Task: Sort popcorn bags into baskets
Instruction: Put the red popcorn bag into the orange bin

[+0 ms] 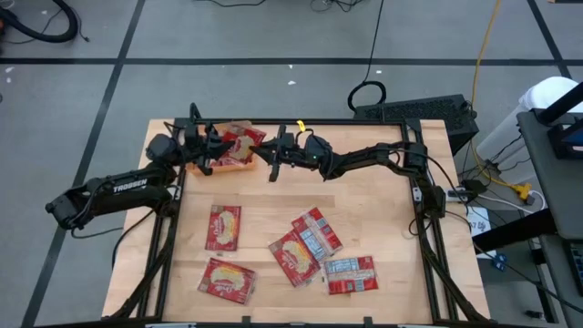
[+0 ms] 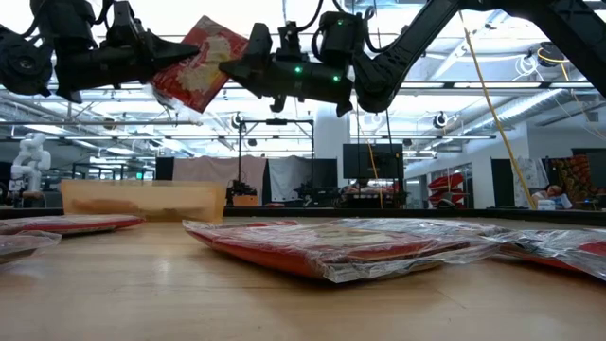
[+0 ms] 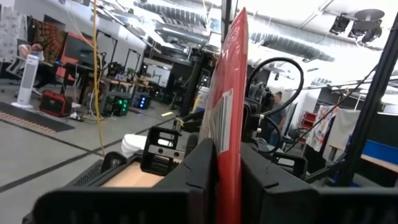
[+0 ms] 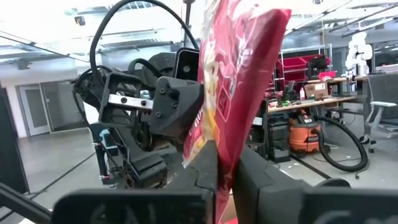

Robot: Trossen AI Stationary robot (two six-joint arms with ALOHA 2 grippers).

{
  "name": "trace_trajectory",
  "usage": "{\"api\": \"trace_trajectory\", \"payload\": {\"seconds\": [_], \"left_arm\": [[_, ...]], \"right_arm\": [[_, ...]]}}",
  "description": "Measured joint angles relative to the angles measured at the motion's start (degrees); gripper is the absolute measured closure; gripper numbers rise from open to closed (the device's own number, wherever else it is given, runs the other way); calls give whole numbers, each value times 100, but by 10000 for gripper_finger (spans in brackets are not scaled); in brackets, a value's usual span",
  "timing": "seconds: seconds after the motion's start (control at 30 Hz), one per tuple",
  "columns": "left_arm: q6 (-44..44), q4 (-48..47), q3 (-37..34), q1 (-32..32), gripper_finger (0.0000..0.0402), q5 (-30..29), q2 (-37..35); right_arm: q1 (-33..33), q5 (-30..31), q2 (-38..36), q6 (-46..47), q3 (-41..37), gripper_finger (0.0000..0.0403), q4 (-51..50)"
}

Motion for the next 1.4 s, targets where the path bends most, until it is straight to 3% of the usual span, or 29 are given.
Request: {"api": "trace_trajectory", "payload": {"seconds": [0.17, 0.27, 0.43, 0.63, 0.8, 0.93, 1.13, 1.4], "left_arm": [[-197, -168, 0, 72, 335, 170, -3], [-215, -186, 0, 156, 302, 491, -24], [-171, -486, 0, 263, 244, 520, -119], [-198, -787, 0, 606, 206, 838, -273], [-343, -1145, 129, 803, 202, 1349, -276], [-97, -1992, 369, 807, 202, 1627, -276], [590, -3070, 474, 787, 201, 1524, -274], [1084, -3615, 474, 224, 202, 905, -254]], "right_arm": [[0, -12, 0, 166, -2, 381, -159], [-7, -153, -47, 265, -2, 394, -458], [-7, -157, -63, 405, -2, 394, -842], [-69, -689, -65, 776, -2, 396, -1399], [-186, -1276, -84, 1004, -2, 396, -1538], [-277, -1499, -85, 1046, -2, 397, -1781], [-424, -2078, -122, 1183, -2, 397, -1804], [-450, -2175, -258, 902, -2, 394, -2247]]}}
